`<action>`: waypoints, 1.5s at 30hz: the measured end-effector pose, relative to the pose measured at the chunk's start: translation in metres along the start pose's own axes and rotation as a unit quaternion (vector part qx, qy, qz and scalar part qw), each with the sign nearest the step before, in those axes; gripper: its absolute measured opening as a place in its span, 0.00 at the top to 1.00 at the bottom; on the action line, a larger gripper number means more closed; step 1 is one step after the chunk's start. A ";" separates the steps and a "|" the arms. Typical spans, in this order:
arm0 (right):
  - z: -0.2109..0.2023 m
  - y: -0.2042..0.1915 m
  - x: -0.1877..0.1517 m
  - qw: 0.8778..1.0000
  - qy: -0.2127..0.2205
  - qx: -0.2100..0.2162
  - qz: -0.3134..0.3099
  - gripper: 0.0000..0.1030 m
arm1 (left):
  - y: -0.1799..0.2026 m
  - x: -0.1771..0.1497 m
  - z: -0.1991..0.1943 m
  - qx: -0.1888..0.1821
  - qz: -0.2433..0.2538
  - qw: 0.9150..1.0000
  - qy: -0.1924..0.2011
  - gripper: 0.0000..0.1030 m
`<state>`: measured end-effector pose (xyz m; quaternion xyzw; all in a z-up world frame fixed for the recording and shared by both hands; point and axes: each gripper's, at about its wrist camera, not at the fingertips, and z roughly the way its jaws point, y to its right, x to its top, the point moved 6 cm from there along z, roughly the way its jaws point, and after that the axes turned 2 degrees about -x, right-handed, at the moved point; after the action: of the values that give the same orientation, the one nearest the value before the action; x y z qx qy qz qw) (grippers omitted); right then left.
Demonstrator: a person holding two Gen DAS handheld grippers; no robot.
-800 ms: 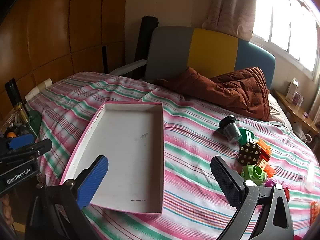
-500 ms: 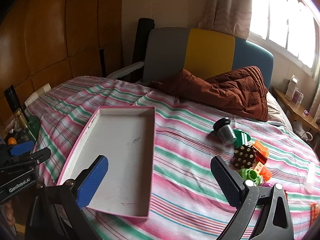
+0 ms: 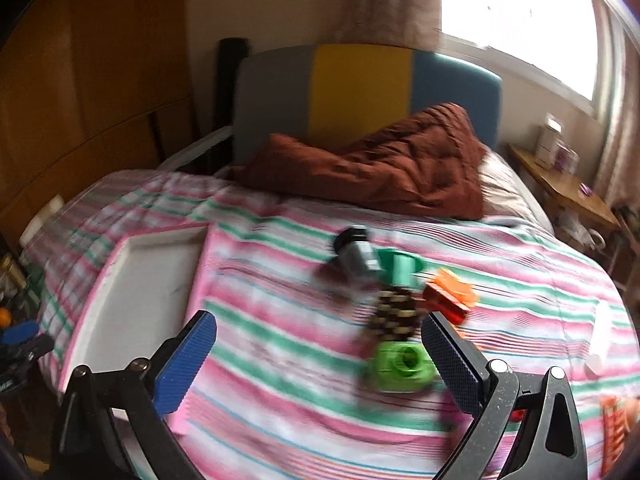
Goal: Organize rigid objects
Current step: 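Move both tools from the tray toward the pile of toy parts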
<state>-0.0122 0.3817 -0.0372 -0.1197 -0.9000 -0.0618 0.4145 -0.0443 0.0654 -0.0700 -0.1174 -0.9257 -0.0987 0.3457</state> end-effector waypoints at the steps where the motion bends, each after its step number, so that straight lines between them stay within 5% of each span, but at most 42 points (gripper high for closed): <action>1: 0.001 0.016 0.001 1.000 -0.001 -0.007 0.017 0.00 | 0.002 -0.001 0.002 -0.006 0.002 1.000 -0.004 0.47; 7: 0.014 0.112 -0.011 0.989 -0.005 -0.050 0.138 0.00 | 0.018 -0.001 0.012 -0.066 -0.015 0.997 -0.032 0.47; 15: 0.023 0.197 -0.044 0.951 -0.020 -0.049 0.303 0.00 | 0.074 0.019 0.023 -0.125 0.014 0.991 -0.052 0.47; 26: 0.015 0.201 -0.044 0.947 -0.017 -0.048 0.318 0.00 | 0.198 0.048 0.068 -0.227 0.107 0.963 -0.095 0.47; 34: 0.018 0.201 -0.043 0.943 -0.021 -0.030 0.330 0.00 | 0.274 0.062 0.115 -0.279 0.146 0.939 -0.136 0.33; 38: 0.020 0.198 -0.041 0.945 -0.022 -0.023 0.325 0.00 | 0.298 0.068 0.138 -0.287 0.157 0.936 -0.131 0.20; 45: 0.018 0.200 -0.039 0.944 -0.018 -0.014 0.330 0.00 | 0.325 0.067 0.180 -0.284 0.173 0.931 -0.153 0.19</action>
<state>0.0523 0.5717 -0.0760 -0.4167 -0.8165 0.0677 0.3940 -0.1117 0.4324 -0.1257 -0.3823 -0.8662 -0.2770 0.1638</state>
